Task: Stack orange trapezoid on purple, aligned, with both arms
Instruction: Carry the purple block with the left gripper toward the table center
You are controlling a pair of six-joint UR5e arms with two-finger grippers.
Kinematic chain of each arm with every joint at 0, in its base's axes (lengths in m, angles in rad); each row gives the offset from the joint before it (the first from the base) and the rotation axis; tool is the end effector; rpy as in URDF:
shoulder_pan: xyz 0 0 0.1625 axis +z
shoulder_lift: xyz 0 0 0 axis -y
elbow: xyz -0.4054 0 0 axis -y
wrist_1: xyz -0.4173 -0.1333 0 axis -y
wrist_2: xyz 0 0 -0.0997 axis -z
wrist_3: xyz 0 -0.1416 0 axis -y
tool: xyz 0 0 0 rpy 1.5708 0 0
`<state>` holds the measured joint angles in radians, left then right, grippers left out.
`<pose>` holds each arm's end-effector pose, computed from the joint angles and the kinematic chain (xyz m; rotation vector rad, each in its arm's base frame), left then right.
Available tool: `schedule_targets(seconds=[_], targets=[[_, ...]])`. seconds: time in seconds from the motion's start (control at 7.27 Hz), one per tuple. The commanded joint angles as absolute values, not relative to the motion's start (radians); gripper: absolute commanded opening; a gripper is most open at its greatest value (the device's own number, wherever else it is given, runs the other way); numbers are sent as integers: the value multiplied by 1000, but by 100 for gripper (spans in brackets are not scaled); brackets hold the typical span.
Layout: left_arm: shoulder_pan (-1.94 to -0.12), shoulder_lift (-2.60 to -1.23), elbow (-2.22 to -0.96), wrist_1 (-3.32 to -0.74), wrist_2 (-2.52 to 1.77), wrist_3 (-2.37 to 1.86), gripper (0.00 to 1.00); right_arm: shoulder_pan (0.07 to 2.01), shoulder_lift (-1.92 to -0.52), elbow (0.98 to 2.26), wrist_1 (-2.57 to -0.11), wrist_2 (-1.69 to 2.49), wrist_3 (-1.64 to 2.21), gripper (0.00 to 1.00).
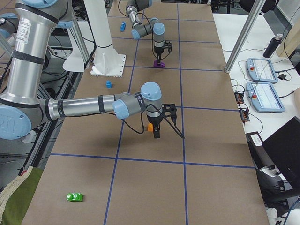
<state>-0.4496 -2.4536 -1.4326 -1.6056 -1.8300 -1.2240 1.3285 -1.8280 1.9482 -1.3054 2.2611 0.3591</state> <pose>0.6668 -0.4295 0.1644 0.0738 0.8093 0.0039 -0.0648 -0.4420 0.5682 0.1515 -0.7600 -0.0222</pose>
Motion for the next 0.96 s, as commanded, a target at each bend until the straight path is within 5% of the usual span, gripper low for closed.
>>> schedule_targets(seconds=[0.0,0.83], targets=[[-445,-2456,-1427,-1608,-1830,-1224,0,1328,-1827,1948,-1305,2261,359,100],[-427,-2457,-1424,-1606,-1815,-1216,0,1327,-1827,1947,-1305,2260,360,100]])
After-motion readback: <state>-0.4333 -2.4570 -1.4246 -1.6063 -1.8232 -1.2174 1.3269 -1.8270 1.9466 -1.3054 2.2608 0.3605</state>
